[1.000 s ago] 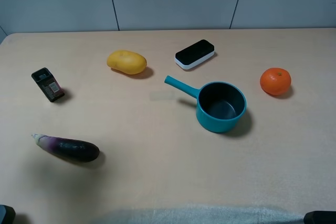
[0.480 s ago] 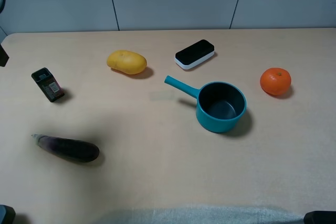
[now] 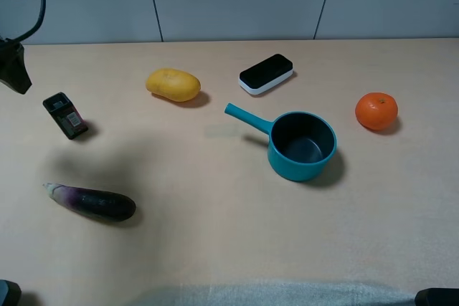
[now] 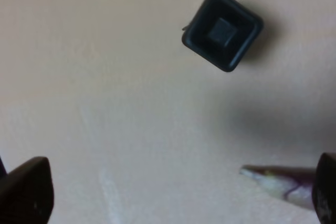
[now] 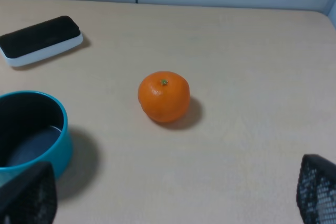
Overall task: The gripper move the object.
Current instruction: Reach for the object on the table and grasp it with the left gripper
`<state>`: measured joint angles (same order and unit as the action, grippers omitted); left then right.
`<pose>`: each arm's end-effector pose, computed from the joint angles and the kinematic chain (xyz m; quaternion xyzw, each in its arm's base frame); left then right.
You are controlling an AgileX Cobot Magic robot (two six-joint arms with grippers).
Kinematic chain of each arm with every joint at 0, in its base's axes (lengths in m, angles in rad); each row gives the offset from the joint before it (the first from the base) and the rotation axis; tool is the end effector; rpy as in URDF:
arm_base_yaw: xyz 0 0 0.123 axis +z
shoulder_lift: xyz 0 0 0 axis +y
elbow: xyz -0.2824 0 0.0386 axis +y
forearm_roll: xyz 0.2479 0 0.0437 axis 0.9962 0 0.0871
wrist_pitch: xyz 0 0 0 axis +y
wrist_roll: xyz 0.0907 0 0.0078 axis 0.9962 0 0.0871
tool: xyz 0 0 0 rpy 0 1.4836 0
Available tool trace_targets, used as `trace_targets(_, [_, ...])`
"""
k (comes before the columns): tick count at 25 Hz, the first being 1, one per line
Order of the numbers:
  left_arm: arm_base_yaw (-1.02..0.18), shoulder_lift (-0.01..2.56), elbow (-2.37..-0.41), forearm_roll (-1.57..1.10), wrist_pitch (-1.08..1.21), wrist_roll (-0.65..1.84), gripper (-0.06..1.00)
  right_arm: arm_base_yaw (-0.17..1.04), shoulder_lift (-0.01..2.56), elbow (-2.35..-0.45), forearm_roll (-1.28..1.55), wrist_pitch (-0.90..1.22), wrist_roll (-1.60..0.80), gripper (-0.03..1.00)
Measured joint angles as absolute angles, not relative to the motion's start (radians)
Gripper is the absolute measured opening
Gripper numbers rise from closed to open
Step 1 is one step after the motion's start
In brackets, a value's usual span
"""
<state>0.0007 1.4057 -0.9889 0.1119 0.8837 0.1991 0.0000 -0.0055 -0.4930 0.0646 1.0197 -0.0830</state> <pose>0.2679 0.0081 0.2626 0.1244 0.9750 0.0663 0.1718 -0.0033 0.0050 0.2787 -0.0355 0.8416 0.0099 0.5389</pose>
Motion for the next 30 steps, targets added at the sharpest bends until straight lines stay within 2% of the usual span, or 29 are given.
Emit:
trace_targets(13, [0.001,1.504,-0.995,0.113,0.875,0.62,0.99,0.0,-0.005,-0.493,0.065,1.02,-0.083,0.69])
trace_targets(30, [-0.003,1.806,-1.228,0.112,0.922,0.656,0.99,0.0,-0.005,-0.493,0.065,1.02,-0.083,0.69])
